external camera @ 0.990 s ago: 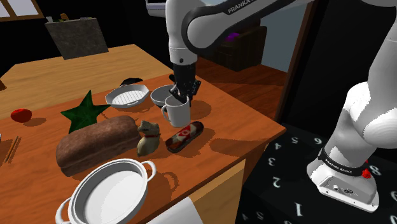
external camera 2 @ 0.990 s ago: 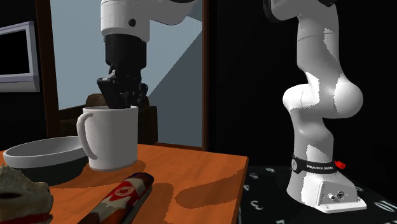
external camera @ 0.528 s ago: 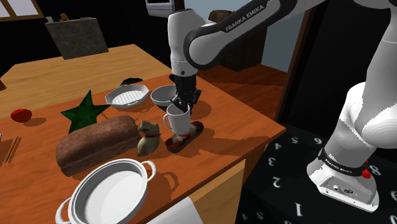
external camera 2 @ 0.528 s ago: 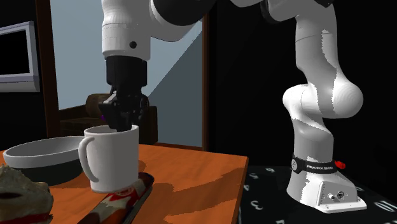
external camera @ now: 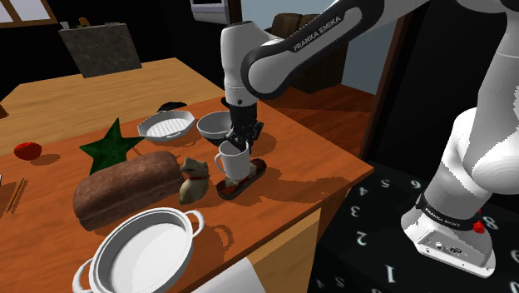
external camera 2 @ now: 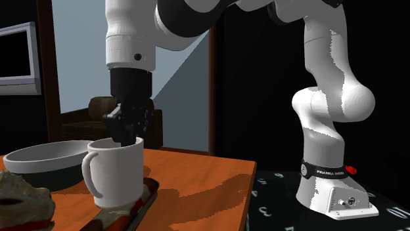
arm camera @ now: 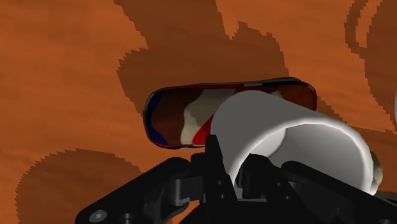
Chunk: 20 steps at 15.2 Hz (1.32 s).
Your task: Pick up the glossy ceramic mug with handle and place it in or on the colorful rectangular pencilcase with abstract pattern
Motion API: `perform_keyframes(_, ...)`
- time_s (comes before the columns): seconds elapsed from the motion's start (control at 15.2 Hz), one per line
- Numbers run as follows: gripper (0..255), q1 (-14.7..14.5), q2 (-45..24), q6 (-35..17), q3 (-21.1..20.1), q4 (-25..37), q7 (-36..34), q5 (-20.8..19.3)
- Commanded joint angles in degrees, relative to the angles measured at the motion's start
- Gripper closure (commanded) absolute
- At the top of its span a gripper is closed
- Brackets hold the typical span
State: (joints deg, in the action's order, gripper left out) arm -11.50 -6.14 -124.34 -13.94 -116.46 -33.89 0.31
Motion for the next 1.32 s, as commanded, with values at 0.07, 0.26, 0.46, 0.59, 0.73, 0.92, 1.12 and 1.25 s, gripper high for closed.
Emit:
perform_keyframes(0.07, 255, 0.0, 0.0, -0.02, 0.0, 0.0, 0.0, 0.0)
perform_keyframes(0.26, 0, 0.0, 0.01, -0.03, 0.0, 0.0, 0.0, 0.0)
perform_keyframes(0.46, 0, 0.0, 0.01, -0.03, 0.0, 0.0, 0.0, 0.0)
perform_keyframes(0.59, 0, 0.14, 1.67, 3.56, 0.01, 1.96, 0.32, 0.46)
perform_keyframes(0.73, 0, 0.26, 2.92, 6.8, 0.04, 3.98, 0.55, 0.78)
perform_keyframes(0.92, 0, 0.25, 2.92, 6.8, 0.05, 3.98, 0.55, 0.78)
perform_keyframes(1.12, 0, 0.25, 2.92, 6.8, 0.05, 3.98, 0.55, 0.78)
perform_keyframes(1.25, 0, 0.25, 2.92, 6.8, 0.05, 3.98, 0.55, 0.78)
